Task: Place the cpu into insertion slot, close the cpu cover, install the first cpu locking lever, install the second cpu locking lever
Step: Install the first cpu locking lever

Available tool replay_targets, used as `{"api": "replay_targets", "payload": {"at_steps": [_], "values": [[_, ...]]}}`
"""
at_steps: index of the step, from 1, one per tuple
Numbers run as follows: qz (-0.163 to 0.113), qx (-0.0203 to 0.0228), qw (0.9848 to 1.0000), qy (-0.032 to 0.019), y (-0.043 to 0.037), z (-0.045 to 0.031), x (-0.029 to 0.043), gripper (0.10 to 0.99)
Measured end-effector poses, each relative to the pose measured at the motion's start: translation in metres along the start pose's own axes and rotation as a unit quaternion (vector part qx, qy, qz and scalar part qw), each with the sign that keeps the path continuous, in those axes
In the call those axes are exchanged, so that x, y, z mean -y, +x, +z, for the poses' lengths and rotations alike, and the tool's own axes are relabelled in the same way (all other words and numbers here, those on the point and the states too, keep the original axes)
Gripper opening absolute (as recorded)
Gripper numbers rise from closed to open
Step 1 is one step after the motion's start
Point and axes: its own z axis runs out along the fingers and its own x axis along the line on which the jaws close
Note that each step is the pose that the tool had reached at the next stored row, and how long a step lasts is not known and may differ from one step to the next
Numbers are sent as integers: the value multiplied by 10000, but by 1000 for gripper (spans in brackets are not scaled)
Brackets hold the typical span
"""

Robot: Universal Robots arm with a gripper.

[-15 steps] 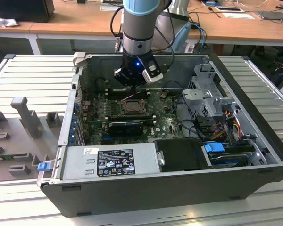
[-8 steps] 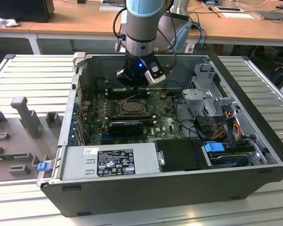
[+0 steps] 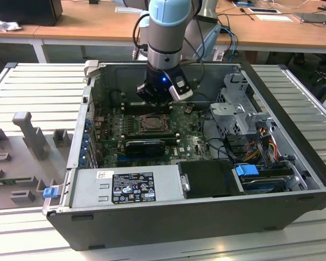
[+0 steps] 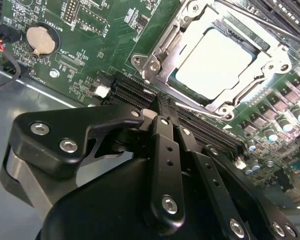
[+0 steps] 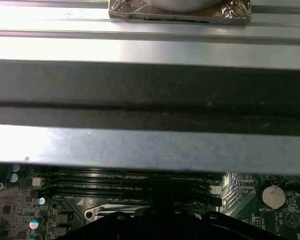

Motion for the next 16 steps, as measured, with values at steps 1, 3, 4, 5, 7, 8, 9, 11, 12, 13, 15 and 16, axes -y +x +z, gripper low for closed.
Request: {"api": "replay_targets", "payload": {"at_steps": [1,3,4,5,7,8,9,11,12,13,15,16], "values": [[0,0,10000,0,-2,8,1,106],[1,0,10000,0,-4,22,4,106],[1,0,10000,2,-6,32,5,106],[0,0,10000,4,-7,39,6,106],[1,0,10000,14,-8,50,8,106],[1,0,10000,21,-9,54,9,106],[1,-1,10000,28,-9,58,9,106],[1,-3,10000,64,-12,67,11,106],[1,-2,10000,74,-12,70,12,106],[1,-2,10000,86,-13,86,13,106],[1,-2,10000,89,-12,96,16,106],[2,-3,10000,87,-12,100,17,106]]}}
